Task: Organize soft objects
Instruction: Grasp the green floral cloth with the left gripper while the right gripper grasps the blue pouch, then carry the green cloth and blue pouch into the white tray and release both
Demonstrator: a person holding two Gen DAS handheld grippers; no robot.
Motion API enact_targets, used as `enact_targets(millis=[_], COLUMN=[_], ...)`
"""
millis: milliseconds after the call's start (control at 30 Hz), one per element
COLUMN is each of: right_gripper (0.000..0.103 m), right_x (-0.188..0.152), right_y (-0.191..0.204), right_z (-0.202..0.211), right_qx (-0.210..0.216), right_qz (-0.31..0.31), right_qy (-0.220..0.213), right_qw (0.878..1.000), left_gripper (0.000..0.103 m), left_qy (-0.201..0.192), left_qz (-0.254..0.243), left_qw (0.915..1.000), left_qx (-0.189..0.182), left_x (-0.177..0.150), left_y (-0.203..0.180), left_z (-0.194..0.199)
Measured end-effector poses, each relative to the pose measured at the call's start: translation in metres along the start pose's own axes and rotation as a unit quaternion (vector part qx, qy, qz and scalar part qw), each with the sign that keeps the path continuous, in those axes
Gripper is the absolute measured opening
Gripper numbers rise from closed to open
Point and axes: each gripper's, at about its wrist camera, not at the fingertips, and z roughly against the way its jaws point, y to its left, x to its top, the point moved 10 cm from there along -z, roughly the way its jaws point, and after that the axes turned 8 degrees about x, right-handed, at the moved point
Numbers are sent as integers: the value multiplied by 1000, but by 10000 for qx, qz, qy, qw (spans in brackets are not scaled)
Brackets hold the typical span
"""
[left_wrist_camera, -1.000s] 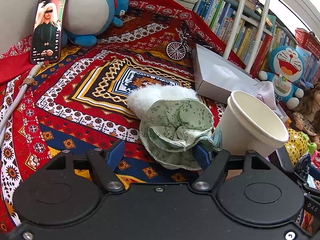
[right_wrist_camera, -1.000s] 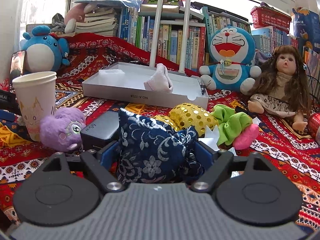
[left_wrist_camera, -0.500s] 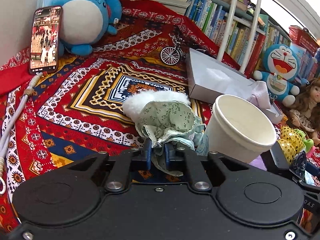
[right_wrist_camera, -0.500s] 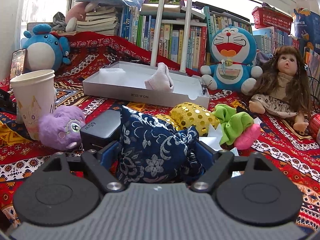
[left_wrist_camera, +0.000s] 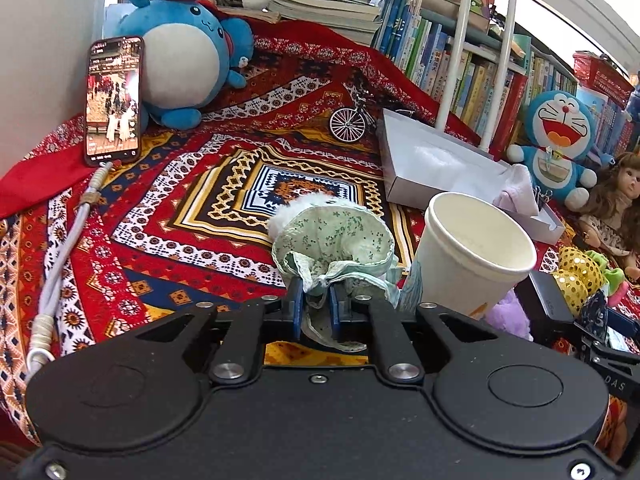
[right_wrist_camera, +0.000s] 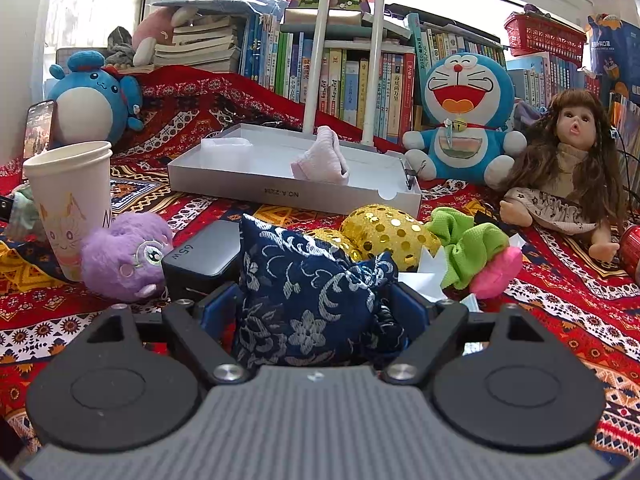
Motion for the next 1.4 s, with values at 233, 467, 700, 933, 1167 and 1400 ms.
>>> enact_targets(millis=[233, 467, 700, 933, 1167, 1400], right_gripper=[89, 89, 89, 78, 55, 45], right_x=[0, 0, 0, 0, 13, 40], right_y=[-1, 0, 0, 1, 8, 8], right_z=[0, 0, 0, 1, 16, 28], right_qx=[1, -3, -3, 55, 310, 472], right_qz=[-1, 7, 8, -10, -173, -342], right_qy=[-1, 0, 1, -25, -304, -651], right_qw=[10000, 10000, 10000, 10000, 9989, 9962], left_gripper=[47, 63, 72, 10, 8, 8], left_qy=[-200, -276, -179, 1, -245, -629], left_qz=[-41, 50, 542, 784, 765, 720], left_qw=[9996, 9995, 9984, 9967, 9966, 9952], left_qx=[197, 118, 7, -195, -193, -230], left_x=[1, 4, 5, 6, 22, 51], left_y=[3, -4, -1, 1, 4, 3], left_z=[0, -10, -19, -20, -4, 16])
